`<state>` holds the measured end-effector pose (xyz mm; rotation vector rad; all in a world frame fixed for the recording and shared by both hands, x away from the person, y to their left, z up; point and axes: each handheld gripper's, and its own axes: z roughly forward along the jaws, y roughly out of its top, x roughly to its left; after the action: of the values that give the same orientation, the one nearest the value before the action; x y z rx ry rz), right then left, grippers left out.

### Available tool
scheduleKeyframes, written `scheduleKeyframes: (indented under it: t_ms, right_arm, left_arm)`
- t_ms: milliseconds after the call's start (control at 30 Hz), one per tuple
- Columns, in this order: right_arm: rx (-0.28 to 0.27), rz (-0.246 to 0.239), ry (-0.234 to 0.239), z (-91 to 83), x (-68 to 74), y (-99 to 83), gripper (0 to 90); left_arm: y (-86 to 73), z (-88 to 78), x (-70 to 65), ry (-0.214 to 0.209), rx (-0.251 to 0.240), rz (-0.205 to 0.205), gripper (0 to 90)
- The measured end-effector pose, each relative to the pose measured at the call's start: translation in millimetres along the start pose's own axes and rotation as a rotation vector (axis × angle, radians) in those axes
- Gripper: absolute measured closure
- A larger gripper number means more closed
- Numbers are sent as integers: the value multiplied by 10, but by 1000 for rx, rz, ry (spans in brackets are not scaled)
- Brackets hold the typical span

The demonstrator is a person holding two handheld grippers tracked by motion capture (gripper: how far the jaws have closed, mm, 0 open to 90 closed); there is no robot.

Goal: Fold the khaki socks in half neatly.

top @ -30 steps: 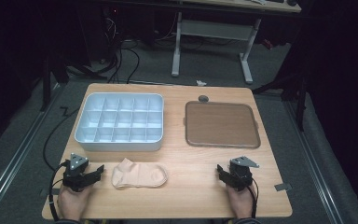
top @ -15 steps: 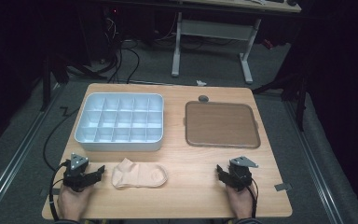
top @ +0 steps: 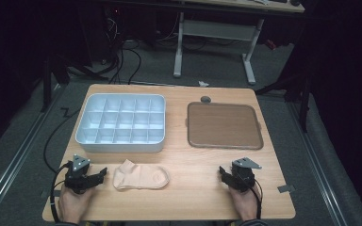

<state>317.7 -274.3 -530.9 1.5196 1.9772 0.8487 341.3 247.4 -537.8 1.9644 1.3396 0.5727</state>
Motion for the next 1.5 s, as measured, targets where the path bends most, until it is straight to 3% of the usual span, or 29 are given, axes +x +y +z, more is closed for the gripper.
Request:
scheduleKeyframes:
  t_ms: [233,500,800,967,1300,1400,1500]
  right_arm:
    - [-2,-12,6,0,-26,3,475]
    - [-2,-7,4,2,-37,9,515]
    - [-7,8,27,-36,0,36,557]
    - [-16,-1,57,-63,57,43,574]
    - [-35,-29,127,-108,293,86,595]
    - [-35,-44,147,-100,358,93,598]
    - [-33,-49,163,-98,417,101,601]
  left_arm:
    - [-2,-6,11,1,-3,-7,294]
    - [-22,-36,74,-39,-32,-80,277]
    - [-5,-118,8,-96,-46,-53,296]
    - [34,-143,-67,-142,-36,-70,303]
    - [68,-146,-257,-214,-27,-46,310]
    - [71,-122,-311,-209,-12,-10,310]
    - [74,-102,-345,-220,-8,-9,312]
